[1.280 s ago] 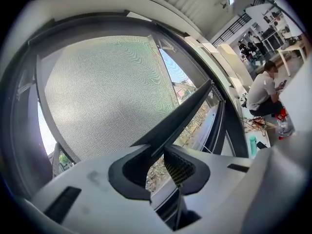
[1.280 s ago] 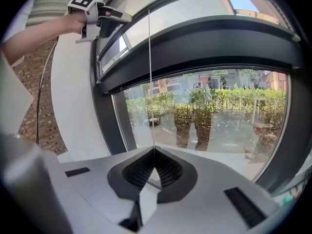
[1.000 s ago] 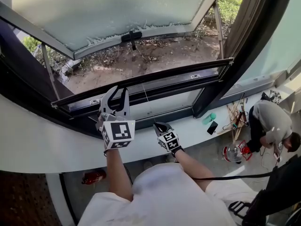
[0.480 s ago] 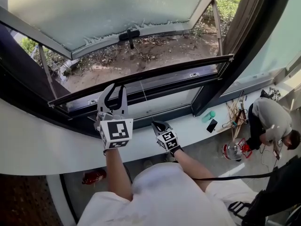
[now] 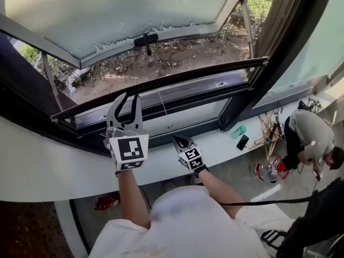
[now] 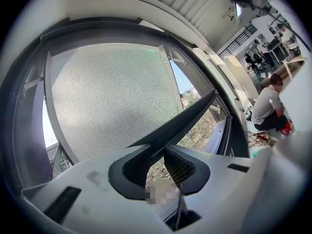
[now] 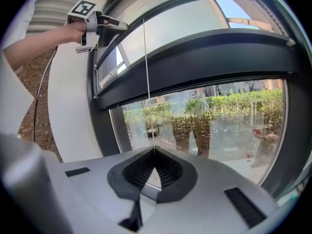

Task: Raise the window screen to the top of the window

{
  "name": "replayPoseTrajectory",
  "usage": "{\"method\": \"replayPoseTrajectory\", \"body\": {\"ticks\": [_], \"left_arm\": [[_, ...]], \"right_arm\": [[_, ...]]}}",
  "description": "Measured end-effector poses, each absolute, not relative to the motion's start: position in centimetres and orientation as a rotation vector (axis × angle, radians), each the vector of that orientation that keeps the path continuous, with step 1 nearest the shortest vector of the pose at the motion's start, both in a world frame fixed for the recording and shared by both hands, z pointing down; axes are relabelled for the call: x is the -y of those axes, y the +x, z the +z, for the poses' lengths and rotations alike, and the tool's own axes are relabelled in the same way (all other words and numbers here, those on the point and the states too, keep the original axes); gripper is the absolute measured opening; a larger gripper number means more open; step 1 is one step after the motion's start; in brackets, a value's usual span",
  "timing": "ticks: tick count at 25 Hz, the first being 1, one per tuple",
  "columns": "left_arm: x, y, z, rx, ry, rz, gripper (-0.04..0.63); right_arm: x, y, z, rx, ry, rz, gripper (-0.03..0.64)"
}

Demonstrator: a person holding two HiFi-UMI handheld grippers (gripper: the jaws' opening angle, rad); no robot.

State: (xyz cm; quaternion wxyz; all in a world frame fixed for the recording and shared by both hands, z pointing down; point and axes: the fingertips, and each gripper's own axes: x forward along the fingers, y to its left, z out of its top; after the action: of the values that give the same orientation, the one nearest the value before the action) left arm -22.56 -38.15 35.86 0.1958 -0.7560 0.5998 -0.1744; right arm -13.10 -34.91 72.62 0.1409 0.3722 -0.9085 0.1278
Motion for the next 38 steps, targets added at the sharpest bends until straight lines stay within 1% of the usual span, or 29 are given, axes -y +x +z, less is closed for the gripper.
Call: {"method": "replayPoseTrajectory", "body": {"ticks": [16, 24, 29, 34, 38], "left_arm": [[37.8, -22.5, 31.4, -1.645, -2.044, -0.443, 0.061], [37.5, -22.7, 30.5, -1.638, -2.04, -0.362, 0.064], [36.8, -22.7, 29.3, -1.675, -1.995, -0.234, 0.066], [36.0, -23.6, 30.8, -1.754, -2.045, -0.202, 0.066], [35.7, -24.4, 31.9, -1.847, -2.124, -0.11, 0.066]], "right_arm": [[36.2, -14.4, 68.4, 2.706, 1.066, 0.257, 0.002], [36.5, -14.2, 67.6, 2.716, 1.079, 0.226, 0.002], [36.4, -14.2, 67.3, 2.72, 1.077, 0.202, 0.002], [36.3, -14.3, 67.1, 2.723, 1.077, 0.19, 0.002], [36.0, -14.7, 66.8, 2.733, 1.068, 0.197, 0.002]]}}
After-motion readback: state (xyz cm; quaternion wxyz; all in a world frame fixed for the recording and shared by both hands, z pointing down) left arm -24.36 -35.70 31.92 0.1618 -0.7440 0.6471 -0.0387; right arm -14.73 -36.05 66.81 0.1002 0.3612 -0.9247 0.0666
